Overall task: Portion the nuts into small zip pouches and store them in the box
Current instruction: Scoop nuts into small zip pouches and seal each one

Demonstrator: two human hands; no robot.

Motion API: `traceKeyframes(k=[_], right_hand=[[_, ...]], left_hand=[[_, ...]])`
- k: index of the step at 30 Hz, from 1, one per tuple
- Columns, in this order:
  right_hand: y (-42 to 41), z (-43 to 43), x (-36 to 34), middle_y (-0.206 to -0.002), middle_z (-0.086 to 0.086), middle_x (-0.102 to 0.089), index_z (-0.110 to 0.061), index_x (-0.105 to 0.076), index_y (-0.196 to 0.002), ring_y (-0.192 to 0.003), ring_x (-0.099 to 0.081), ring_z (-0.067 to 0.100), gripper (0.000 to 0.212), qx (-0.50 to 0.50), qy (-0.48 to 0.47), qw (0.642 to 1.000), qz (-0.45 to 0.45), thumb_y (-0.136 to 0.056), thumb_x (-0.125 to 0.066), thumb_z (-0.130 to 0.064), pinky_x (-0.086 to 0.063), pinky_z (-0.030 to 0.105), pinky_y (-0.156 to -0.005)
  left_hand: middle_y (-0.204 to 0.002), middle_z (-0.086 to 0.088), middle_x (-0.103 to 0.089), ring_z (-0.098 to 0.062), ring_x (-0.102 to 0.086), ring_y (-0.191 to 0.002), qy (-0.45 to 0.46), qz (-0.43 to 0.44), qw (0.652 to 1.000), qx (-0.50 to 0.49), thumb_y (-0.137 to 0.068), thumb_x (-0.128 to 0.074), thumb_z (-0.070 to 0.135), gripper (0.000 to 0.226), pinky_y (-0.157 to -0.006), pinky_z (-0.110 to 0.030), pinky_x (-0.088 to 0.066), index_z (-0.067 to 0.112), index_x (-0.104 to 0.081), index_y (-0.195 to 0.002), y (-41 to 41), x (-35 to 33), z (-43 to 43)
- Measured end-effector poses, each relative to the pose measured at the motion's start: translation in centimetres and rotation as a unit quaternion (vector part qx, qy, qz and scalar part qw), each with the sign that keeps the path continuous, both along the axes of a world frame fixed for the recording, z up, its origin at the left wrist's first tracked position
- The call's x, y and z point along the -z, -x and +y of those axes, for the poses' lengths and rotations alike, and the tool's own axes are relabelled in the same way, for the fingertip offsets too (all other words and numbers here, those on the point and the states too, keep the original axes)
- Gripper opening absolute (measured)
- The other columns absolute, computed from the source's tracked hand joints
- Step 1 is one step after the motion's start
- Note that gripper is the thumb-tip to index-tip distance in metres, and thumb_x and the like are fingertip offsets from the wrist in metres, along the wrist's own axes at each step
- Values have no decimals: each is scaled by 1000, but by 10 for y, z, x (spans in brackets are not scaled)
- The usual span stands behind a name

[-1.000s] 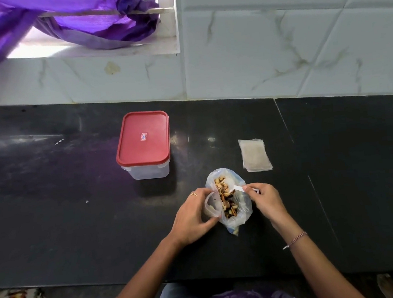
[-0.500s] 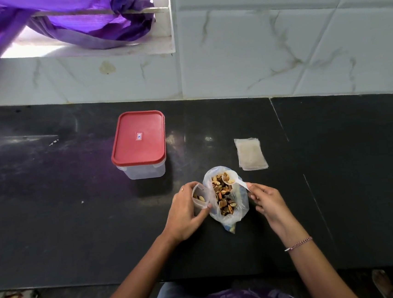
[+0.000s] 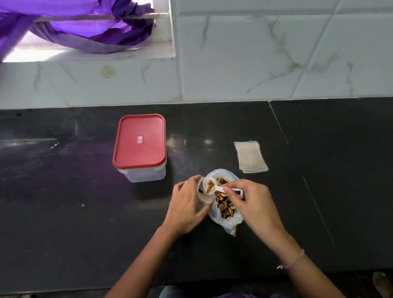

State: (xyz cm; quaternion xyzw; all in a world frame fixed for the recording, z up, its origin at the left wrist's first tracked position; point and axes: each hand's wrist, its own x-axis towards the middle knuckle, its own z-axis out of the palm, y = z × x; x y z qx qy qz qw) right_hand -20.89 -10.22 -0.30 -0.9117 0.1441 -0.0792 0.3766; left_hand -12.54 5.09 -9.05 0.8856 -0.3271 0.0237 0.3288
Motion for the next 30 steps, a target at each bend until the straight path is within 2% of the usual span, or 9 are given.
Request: traceKeyframes(k=[2,5,6,9,12,17,24,27,30], right_hand=[[4,10,2,-95,-4,-67,-16,-72,-103,-80,-65,8,19,-48,140,986,-81,-85,-69,-23,-57,24,-68],[9,17,19,-83,2,-65,-10,-73,-94,-69,-65,12,44,-134,283,943,-111,-54,-91,-14,-56,22,-54],[10,17,22,-82,2,-64,-9,-73,-95,-68,-64,12,45,-140,278,944,-112,-54,-90,-13,-56,21,-53],[14,15,19,-88,2,-63,-7,-72,-102,-76,-63,10,25,-96,218,961,-143,-79,-71,-15,-56,18,-64],[17,16,10,-95,-1,-60,-8,-69,-109,-84,-59,4,28,-75,151,973,-157,-88,-54,-21,-52,13,-73],[19,18,8,-96,-5,-60,-12,-71,-106,-85,-60,6,21,-78,104,984,-122,-89,-60,-20,-55,18,-73],[19,15,5,-92,-14,-54,-17,-71,-105,-81,-56,0,19,-83,111,986,-95,-91,-60,-23,-43,7,-69],[18,5,3,-85,-20,-51,-15,-71,-106,-75,-56,-6,18,-29,39,991,-121,-90,-62,-16,-41,3,-63],[21,-13,11,-81,-12,-53,-12,-71,-107,-68,-56,-4,20,26,35,992,-115,-90,-62,-14,-41,3,-57]], left_hand=[[-115,6,-55,-6,-52,-100,16,-3,1000,-2,-87,-42,52,52,-100,-29,-33,15,-45,-124,1,0,-3],[-117,6,-51,-6,-50,-99,38,2,999,-9,-85,-40,50,52,-97,-27,-32,13,-49,-120,0,0,-5],[-117,5,-51,-6,-49,-99,42,2,999,-9,-84,-40,49,52,-98,-27,-32,13,-50,-120,0,-1,-4],[-118,3,-53,-4,-49,-99,56,-1,998,-13,-87,-40,54,57,-100,-27,-31,10,-49,-123,1,-1,-2],[-122,4,-52,1,-44,-104,64,3,998,-14,-90,-39,57,59,-103,-28,-31,12,-48,-127,2,-1,-1],[-124,4,-51,-5,-47,-115,80,3,997,5,-87,-42,53,55,-105,-31,-31,12,-51,-123,2,-1,-1],[-124,4,-53,-7,-48,-116,79,-5,997,4,-86,-46,52,56,-106,-32,-30,12,-49,-125,2,-2,0],[-121,5,-54,-1,-46,-108,72,-15,997,-14,-88,-47,53,54,-105,-30,-29,15,-44,-125,3,0,2],[-120,6,-55,-2,-47,-106,62,-9,998,-23,-88,-45,56,54,-106,-29,-27,17,-43,-125,3,3,8]])
